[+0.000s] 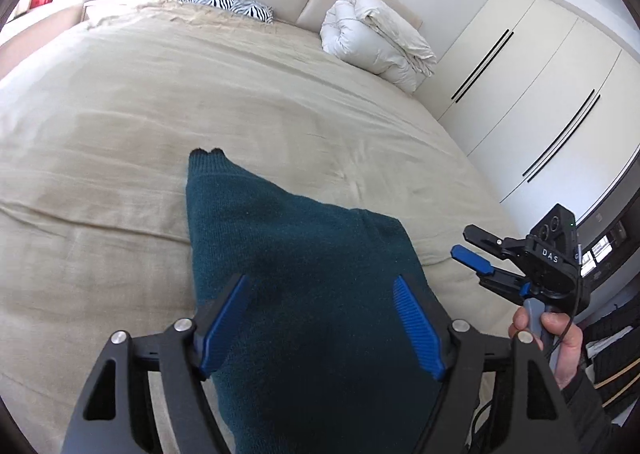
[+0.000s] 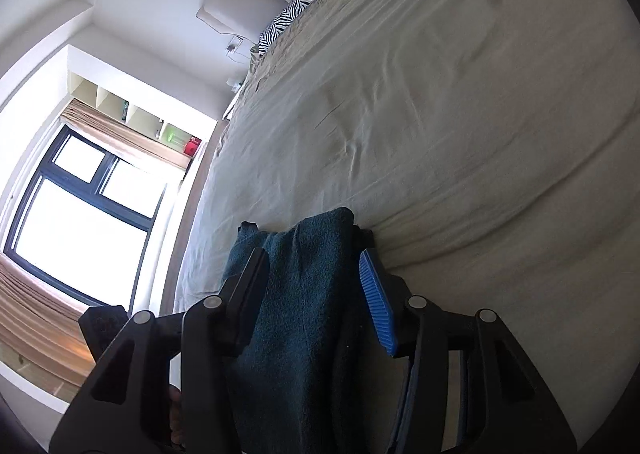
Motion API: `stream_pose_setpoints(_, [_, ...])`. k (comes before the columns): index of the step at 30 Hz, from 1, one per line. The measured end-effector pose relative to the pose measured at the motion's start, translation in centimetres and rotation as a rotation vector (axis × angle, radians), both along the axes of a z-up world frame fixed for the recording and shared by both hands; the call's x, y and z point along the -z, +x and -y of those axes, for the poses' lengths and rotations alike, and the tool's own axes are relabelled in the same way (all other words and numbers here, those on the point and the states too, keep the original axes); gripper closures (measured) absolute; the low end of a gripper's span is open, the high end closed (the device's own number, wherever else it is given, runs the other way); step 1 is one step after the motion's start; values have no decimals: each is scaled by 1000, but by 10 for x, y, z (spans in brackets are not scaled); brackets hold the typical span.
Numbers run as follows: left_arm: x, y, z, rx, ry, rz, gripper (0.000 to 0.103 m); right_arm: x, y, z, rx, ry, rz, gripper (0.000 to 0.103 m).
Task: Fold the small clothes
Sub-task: 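Release the folded sweater and lift both grippers away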
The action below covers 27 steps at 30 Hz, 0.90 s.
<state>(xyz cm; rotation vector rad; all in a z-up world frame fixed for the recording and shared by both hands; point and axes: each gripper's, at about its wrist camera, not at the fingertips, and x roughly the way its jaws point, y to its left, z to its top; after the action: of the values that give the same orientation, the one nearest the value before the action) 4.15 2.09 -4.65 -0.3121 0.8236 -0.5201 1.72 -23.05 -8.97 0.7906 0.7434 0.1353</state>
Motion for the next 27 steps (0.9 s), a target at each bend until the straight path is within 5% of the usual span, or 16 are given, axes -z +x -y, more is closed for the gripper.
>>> stream_pose_setpoints(3, [-35, -35, 1, -72, 72, 154, 1, -51, -37, -14, 48, -240, 56, 45])
stream_pose_setpoints(8, [-97, -100, 12, -164, 247, 433, 0, -128, -93, -59, 154, -518, 310, 12])
stream_pose_setpoints(10, [-113, -117, 12, -204, 281, 484, 0, -153, -119, -68, 223, -581, 406, 0])
stream_pose_setpoints(13, [-128, -127, 9, -266, 357, 493, 0, -184, -147, -75, 314, -655, 462, 0])
stream_pose_setpoints(16, [-128, -122, 3, -285, 379, 442, 0, -208, -160, -80, 321, -647, 471, 0])
stream_pose_setpoints(20, [-105, -105, -7, -329, 401, 274, 0, -215, -172, -81, 278, -615, 389, 0])
stream_pose_setpoints(27, [-42, -100, -5, -290, 389, 24, 0, -148, -157, -112, 148, -687, 56, 0])
